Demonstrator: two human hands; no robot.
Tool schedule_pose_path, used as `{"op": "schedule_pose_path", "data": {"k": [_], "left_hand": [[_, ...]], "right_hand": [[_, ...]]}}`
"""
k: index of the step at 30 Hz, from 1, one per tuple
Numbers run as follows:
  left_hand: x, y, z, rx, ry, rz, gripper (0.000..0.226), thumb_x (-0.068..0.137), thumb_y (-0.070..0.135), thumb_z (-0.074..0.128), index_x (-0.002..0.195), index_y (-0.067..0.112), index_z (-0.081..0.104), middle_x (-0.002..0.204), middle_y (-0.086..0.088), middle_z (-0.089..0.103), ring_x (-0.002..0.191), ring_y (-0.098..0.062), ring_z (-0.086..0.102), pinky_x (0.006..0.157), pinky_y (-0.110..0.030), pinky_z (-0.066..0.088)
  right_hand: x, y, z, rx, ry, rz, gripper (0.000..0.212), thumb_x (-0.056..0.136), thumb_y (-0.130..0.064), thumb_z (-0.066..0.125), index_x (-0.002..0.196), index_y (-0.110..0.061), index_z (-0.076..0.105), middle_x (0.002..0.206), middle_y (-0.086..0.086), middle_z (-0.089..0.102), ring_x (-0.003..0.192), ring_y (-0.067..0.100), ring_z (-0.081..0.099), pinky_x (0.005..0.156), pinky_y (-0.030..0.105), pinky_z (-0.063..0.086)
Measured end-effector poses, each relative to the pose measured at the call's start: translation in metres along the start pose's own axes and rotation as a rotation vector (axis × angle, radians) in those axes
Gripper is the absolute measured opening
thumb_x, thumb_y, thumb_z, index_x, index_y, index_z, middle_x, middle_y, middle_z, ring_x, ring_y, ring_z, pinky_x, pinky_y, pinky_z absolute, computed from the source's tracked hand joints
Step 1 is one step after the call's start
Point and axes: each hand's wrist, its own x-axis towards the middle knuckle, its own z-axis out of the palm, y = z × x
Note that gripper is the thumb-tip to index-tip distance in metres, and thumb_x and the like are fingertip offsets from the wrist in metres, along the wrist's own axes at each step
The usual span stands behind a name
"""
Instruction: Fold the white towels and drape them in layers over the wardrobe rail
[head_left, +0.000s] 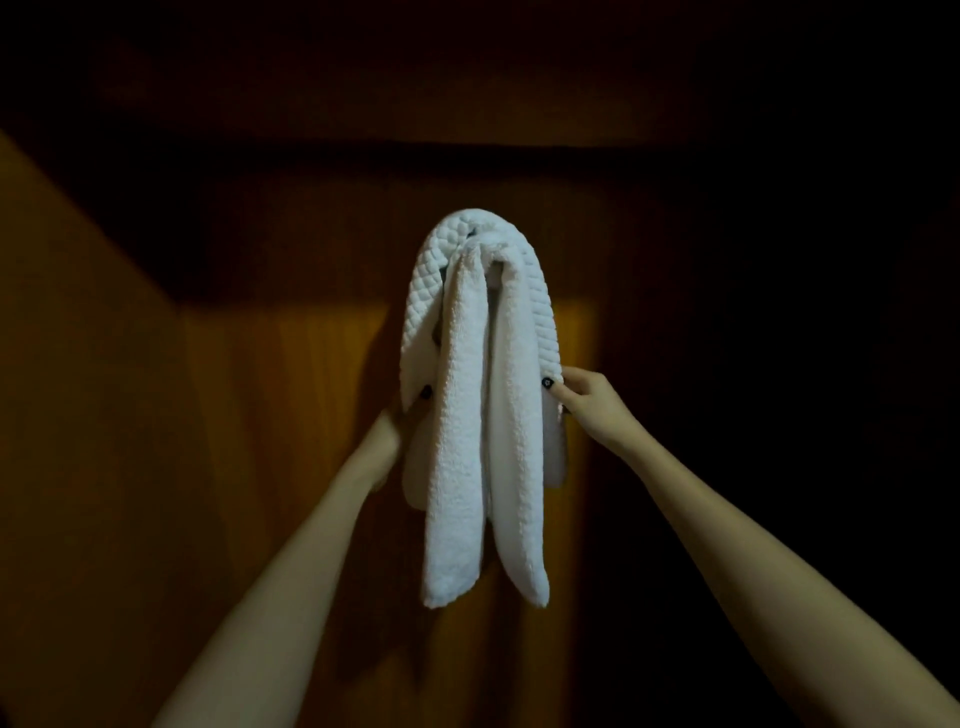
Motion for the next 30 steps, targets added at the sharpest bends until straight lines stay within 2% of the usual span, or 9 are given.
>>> {"op": "schedule_pose_path", "data": {"k": [2, 5, 9, 12, 15, 19, 25, 28, 30], "left_hand": [[-0.007, 0.003, 0.000, 0.003, 0.015, -0.009, 0.041, 0.103, 0.036, 0.034, 0.143, 0.025, 0.037, 0.135, 0.007, 0.048, 0.109, -0.001, 0.054, 0.083, -0.011, 0.044], [-0.030, 0.008, -0.005, 0.076, -0.014, -0.029, 0.051, 0.106, 0.035, 0.021, 0.154, 0.020, 0.014, 0.156, 0.004, 0.023, 0.141, -0.013, 0.027, 0.098, -0.016, 0.028], [-0.073, 0.009, -0.016, 0.186, -0.067, 0.018, 0.051, 0.106, 0.032, 0.024, 0.154, 0.018, 0.014, 0.155, 0.010, 0.018, 0.138, -0.003, 0.020, 0.096, -0.005, 0.025], [-0.102, -0.005, -0.026, 0.513, -0.064, 0.015, 0.051, 0.105, 0.031, 0.033, 0.152, 0.013, 0.023, 0.159, -0.004, 0.021, 0.145, -0.017, 0.021, 0.110, -0.021, 0.019], [-0.148, -0.025, -0.028, 0.731, -0.091, 0.037, 0.051, 0.103, 0.025, 0.043, 0.150, 0.009, 0.030, 0.158, -0.011, 0.025, 0.145, -0.024, 0.024, 0.114, -0.029, 0.019], [-0.233, -0.058, -0.012, 0.826, -0.151, 0.002, 0.052, 0.102, 0.031, 0.045, 0.150, 0.014, 0.032, 0.157, -0.010, 0.028, 0.145, -0.025, 0.024, 0.118, -0.037, 0.020], [-0.392, -0.129, 0.005, 0.826, -0.248, -0.302, 0.052, 0.103, 0.029, 0.043, 0.152, 0.023, 0.027, 0.159, -0.001, 0.023, 0.146, -0.022, 0.019, 0.117, -0.041, 0.020], [-0.464, -0.171, -0.001, 0.818, -0.266, -0.448, 0.051, 0.102, 0.026, 0.045, 0.151, 0.019, 0.030, 0.158, -0.004, 0.027, 0.145, -0.024, 0.022, 0.118, -0.040, 0.022], [-0.512, -0.198, -0.009, 0.788, -0.250, -0.549, 0.050, 0.101, 0.023, 0.048, 0.149, 0.016, 0.034, 0.155, -0.007, 0.032, 0.143, -0.027, 0.028, 0.116, -0.041, 0.027]], "right_hand": [[-0.014, 0.002, -0.001, 0.058, -0.070, 0.045, 0.033, 0.103, -0.037, 0.043, 0.110, -0.017, 0.068, 0.106, 0.000, 0.071, 0.099, 0.015, 0.067, 0.086, 0.035, 0.055], [-0.041, -0.002, -0.003, 0.059, -0.159, 0.074, 0.042, 0.103, -0.044, 0.035, 0.132, -0.023, 0.058, 0.123, -0.011, 0.063, 0.104, 0.003, 0.062, 0.082, 0.023, 0.050], [-0.077, -0.005, -0.008, -0.037, -0.071, 0.100, 0.051, 0.103, -0.046, 0.037, 0.143, -0.017, 0.049, 0.142, -0.005, 0.051, 0.127, 0.014, 0.050, 0.101, 0.032, 0.041], [-0.122, -0.005, -0.008, -0.097, -0.037, 0.137, 0.053, 0.101, -0.046, 0.041, 0.145, -0.017, 0.045, 0.146, 0.002, 0.050, 0.133, 0.019, 0.047, 0.105, 0.030, 0.037], [-0.185, -0.001, 0.004, -0.191, -0.079, 0.192, 0.053, 0.102, -0.038, 0.044, 0.150, -0.017, 0.037, 0.151, 0.004, 0.042, 0.137, 0.022, 0.042, 0.111, 0.034, 0.035], [-0.278, 0.010, 0.034, -0.272, -0.246, 0.278, 0.057, 0.102, -0.034, 0.046, 0.152, -0.013, 0.029, 0.157, 0.009, 0.032, 0.144, 0.025, 0.030, 0.116, 0.036, 0.026], [-0.406, 0.049, 0.101, -0.403, -0.641, 0.384, 0.061, 0.101, -0.032, 0.049, 0.153, -0.010, 0.025, 0.157, 0.013, 0.028, 0.144, 0.029, 0.028, 0.115, 0.037, 0.025], [-0.458, 0.067, 0.138, -0.414, -0.805, 0.398, 0.061, 0.101, -0.031, 0.050, 0.152, -0.008, 0.026, 0.154, 0.016, 0.035, 0.139, 0.032, 0.036, 0.110, 0.037, 0.032], [-0.490, 0.079, 0.165, -0.427, -0.947, 0.397, 0.061, 0.100, -0.030, 0.051, 0.151, -0.006, 0.029, 0.144, 0.019, 0.047, 0.128, 0.036, 0.048, 0.097, 0.037, 0.042]]}}
